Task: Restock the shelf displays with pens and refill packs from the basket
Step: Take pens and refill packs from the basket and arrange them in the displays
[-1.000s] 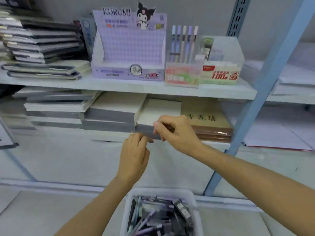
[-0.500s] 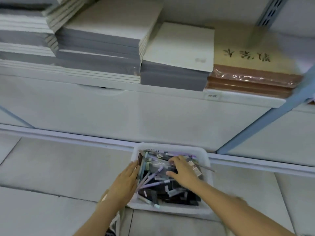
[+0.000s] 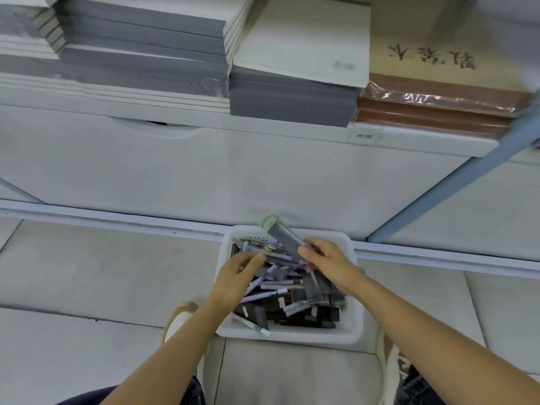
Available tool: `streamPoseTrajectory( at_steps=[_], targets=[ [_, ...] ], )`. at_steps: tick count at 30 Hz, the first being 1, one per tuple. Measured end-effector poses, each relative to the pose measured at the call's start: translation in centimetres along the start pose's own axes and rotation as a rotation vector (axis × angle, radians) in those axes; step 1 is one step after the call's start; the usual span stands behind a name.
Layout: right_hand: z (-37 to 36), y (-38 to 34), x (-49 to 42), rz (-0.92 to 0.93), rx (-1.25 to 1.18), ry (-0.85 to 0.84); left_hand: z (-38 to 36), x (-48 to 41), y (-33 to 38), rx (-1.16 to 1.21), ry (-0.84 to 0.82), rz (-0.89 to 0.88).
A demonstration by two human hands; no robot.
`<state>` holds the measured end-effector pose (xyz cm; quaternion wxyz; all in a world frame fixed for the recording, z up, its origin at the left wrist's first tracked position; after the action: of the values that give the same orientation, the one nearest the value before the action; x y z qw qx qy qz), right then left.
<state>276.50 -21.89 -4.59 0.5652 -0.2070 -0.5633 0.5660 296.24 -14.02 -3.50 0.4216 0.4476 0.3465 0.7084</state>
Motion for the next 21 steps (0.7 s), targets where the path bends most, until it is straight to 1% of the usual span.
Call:
streamPoseTrajectory(
  at_steps=[1,2,3,4,5,6,8,11,12,13,15,16,17,18,21],
  targets=[
    [-0.5,-0.3,0.6,-0.008,-0.020,-0.074,-1.1,0.0,0.6,0.223,-0.104,0.077],
    [-1.3,-0.5,1.3,-0.008,-0.026,-0.152,-2.1,0.1,1.2,0.454,-0.172,0.147],
    [-2.1,-0.8,1.8,-0.008,-0.044,-0.227,-2.8,0.1,1.8,0.674,-0.195,0.226],
    [-3.0,-0.9,2.3,-0.017,-0.080,-0.288,-3.1,0.0,2.1,0.836,-0.186,0.295],
    [-3.6,-1.1,2.6,-0.030,-0.126,-0.324,-3.1,-0.2,2.2,0.920,-0.154,0.333],
    [-4.0,-1.2,2.7,-0.036,-0.153,-0.328,-2.8,-0.4,2.2,0.942,-0.102,0.342],
    [-4.1,-1.3,2.4,-0.018,-0.109,-0.257,-1.7,-0.7,1.5,0.934,0.037,0.352],
    [-3.8,-0.4,1.6,0.081,0.175,-0.100,0.4,-0.7,-0.2,0.847,0.176,0.366],
    [-4.1,0.2,1.5,0.102,0.289,-0.095,0.9,-0.5,-0.9,0.809,0.201,0.381],
    [-4.7,0.9,1.5,0.119,0.413,-0.130,1.3,-0.3,-1.6,0.779,0.215,0.405],
    [-6.3,2.3,1.7,0.181,0.676,-0.218,1.7,0.2,-3.0,0.733,0.193,0.459],
    [-6.9,2.8,1.7,0.218,0.767,-0.222,1.8,0.3,-3.5,0.708,0.164,0.476],
    [-7.1,2.8,1.5,0.241,0.797,-0.194,1.9,0.5,-3.9,0.680,0.139,0.486],
    [-7.0,2.7,1.2,0.243,0.775,-0.162,2.0,0.5,-4.2,0.646,0.125,0.487],
    [-6.3,1.8,0.3,0.268,0.647,-0.148,2.3,0.4,-5.1,0.555,0.126,0.472]
  ],
)
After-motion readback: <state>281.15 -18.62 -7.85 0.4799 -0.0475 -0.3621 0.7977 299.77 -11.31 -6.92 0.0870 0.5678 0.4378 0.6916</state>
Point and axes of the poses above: each hand's wrist, its own x-axis away from the middle knuckle, its own z-axis out of the back of the hand, y = z × x, the point moved 4 cm from there along -x, towards the middle knuckle, and after that the axes turned 8 degrees about y, right-handed, at the moved point
